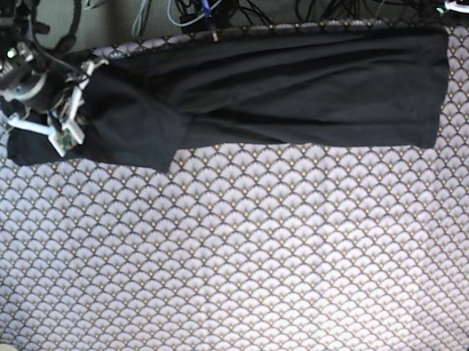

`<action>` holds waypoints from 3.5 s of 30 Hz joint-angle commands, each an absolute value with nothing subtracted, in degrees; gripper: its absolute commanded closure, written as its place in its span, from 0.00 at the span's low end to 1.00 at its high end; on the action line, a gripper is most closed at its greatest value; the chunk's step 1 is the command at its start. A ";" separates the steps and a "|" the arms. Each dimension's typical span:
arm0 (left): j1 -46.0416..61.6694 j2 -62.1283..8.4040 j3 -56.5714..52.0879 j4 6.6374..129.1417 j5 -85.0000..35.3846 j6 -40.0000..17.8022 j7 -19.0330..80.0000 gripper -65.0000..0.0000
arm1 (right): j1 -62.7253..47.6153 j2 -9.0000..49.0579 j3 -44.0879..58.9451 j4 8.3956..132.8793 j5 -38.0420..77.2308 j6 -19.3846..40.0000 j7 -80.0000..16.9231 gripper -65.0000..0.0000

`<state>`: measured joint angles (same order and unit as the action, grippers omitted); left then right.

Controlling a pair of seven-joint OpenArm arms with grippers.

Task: Fold the T-shirt properly
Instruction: 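Grasp the sleeve with the right gripper and fold it onto the shirt, then press the folded shirt edges flat with both grippers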

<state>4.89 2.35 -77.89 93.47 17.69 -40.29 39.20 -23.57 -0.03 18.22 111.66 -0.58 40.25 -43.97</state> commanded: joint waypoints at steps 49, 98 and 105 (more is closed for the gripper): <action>2.15 -1.36 -78.11 94.99 16.66 -40.00 38.81 0.56 | -31.34 2.42 20.53 111.08 -0.31 40.00 -42.07 0.72; -2.59 -5.05 -61.14 100.44 -4.88 -40.00 69.23 0.56 | -25.01 5.32 25.98 102.73 -0.40 40.00 -41.63 0.73; -2.77 -5.05 -56.48 92.70 -5.32 -40.00 69.32 0.56 | -25.10 5.32 25.98 102.73 -0.40 40.00 -41.80 0.73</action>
